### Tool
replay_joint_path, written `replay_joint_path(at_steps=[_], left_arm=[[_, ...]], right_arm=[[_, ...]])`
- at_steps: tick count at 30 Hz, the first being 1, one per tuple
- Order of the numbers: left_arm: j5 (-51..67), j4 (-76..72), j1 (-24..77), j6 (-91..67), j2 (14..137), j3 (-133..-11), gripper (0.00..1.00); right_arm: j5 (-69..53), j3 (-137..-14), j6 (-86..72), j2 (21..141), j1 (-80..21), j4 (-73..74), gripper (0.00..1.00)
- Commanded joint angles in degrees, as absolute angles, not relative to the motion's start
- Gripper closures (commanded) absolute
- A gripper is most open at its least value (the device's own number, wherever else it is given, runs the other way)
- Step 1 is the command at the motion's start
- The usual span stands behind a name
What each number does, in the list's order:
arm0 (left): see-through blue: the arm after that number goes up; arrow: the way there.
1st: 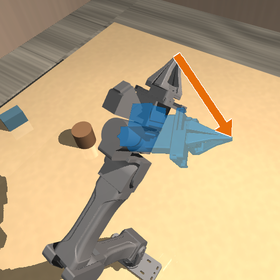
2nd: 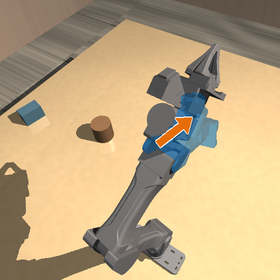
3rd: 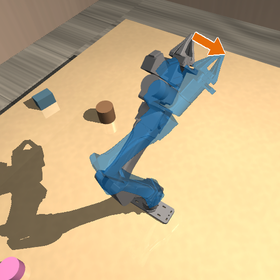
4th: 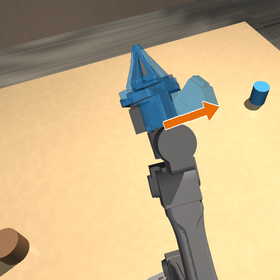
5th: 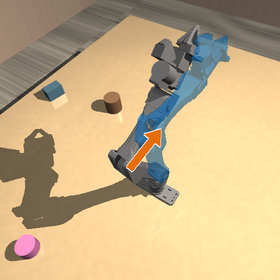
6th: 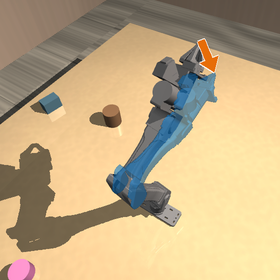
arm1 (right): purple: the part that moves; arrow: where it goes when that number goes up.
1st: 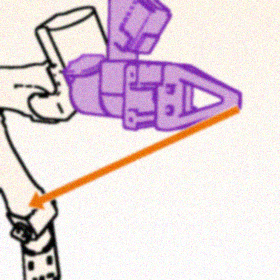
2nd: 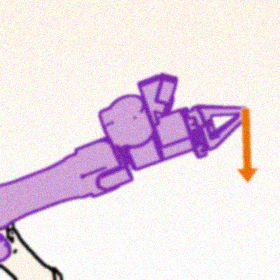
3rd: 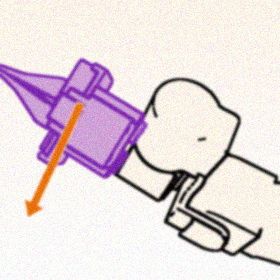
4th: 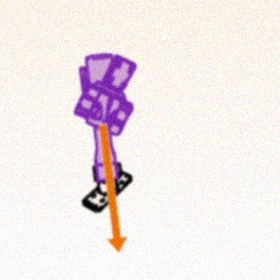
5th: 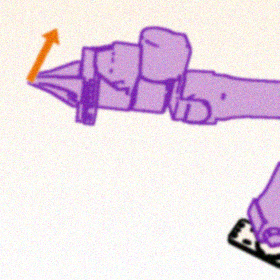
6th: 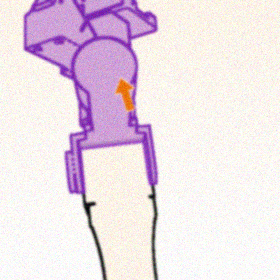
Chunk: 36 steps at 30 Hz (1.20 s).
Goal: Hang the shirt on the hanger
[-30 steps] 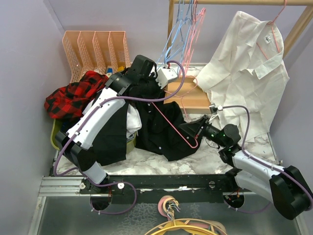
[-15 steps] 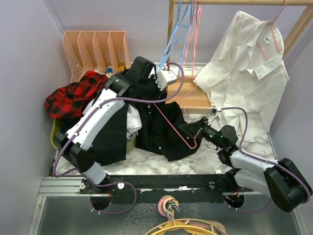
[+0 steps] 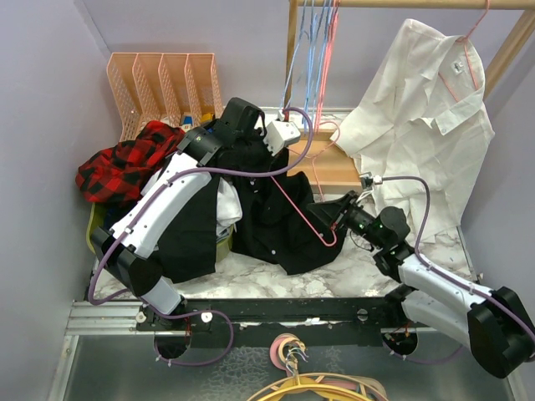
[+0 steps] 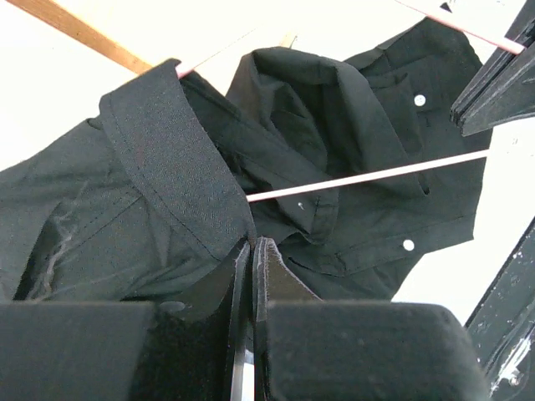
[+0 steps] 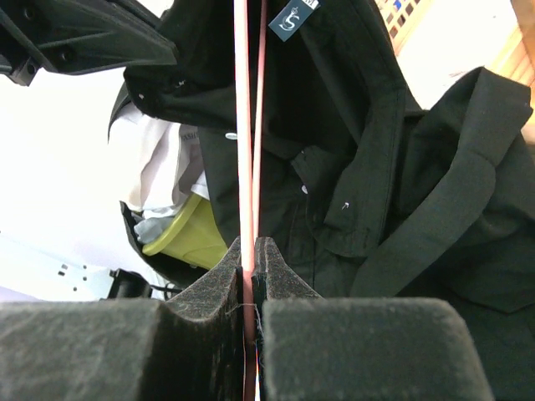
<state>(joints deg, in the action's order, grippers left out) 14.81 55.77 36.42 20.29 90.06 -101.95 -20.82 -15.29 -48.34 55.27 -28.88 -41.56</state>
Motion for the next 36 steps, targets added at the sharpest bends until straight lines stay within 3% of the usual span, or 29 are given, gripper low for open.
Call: replay_joint_path(at_steps=[1,22,26,36], left_arm=[[14.74,56.34,36.39,20.92,87.61,-102.19,0.95],[15.45,56.88,36.04,20.84,88.65,-103.25,0.95],[17.2,57.47,36.06,20.98,89.15,-103.91,0.95],[22.1,58.53,36.03,21.1,89.92,-103.39,0.95]], right_arm=[[-13.66,-18.81,-44.34,52.16,-28.91,-37.75,0.99],[-8.21,-9.35,-50.41,35.36,-28.91,-26.05,0.99],[-11.63,-10.59,-50.25,40.47,-28.92,-28.35,0.99],[-24.33,-13.05,-50.88,60.43,-28.86,-52.91,0.99]])
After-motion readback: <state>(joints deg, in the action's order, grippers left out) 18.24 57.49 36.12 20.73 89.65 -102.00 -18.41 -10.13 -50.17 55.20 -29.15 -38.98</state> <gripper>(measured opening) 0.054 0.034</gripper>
